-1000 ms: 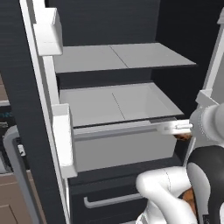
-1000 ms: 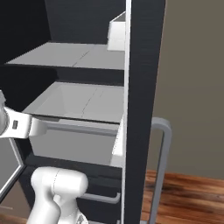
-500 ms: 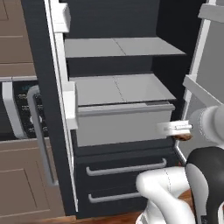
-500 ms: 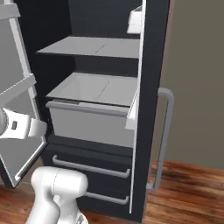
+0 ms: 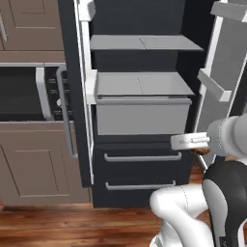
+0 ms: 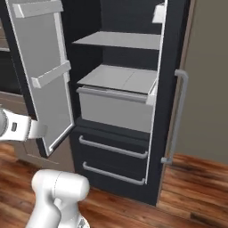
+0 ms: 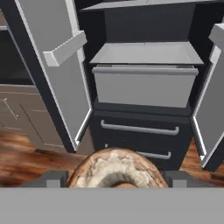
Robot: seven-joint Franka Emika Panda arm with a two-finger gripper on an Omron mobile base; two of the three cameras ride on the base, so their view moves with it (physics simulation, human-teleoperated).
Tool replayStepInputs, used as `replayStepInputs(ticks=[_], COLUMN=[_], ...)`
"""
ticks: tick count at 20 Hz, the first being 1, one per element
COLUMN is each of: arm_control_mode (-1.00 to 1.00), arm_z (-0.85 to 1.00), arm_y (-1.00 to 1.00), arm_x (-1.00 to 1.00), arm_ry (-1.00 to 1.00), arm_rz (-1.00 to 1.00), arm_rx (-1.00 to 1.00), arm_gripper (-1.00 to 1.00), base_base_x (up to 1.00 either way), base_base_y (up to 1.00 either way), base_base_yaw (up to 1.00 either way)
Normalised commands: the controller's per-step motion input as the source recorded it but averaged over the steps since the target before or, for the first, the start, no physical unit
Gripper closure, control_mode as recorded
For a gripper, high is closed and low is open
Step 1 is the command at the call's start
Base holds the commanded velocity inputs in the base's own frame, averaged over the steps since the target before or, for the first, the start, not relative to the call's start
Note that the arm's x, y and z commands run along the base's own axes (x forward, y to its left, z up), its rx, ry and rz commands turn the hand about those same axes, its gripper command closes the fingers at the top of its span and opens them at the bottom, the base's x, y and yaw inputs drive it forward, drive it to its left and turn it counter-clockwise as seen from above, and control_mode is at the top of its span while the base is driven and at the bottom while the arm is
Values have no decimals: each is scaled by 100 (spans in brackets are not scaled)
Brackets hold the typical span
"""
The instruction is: Gather the mushroom and carrot from the fridge and place them on a tray on the dining counter. Then gather the chicken drumsticks from the fridge and place them on the other tray.
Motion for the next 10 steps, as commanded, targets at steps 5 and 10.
replayStepInputs(ticks=[5,10], arm_control_mode=[100,100], arm_z=[0,0], arm_y=[0,0], arm_x=[0,0], arm_ry=[0,0], arm_rz=[0,0], arm_rx=[0,0], arm_gripper=[100,100], base_base_x=[-98,-91], base_base_y=[-47,-64], base_base_yaw=[28,27])
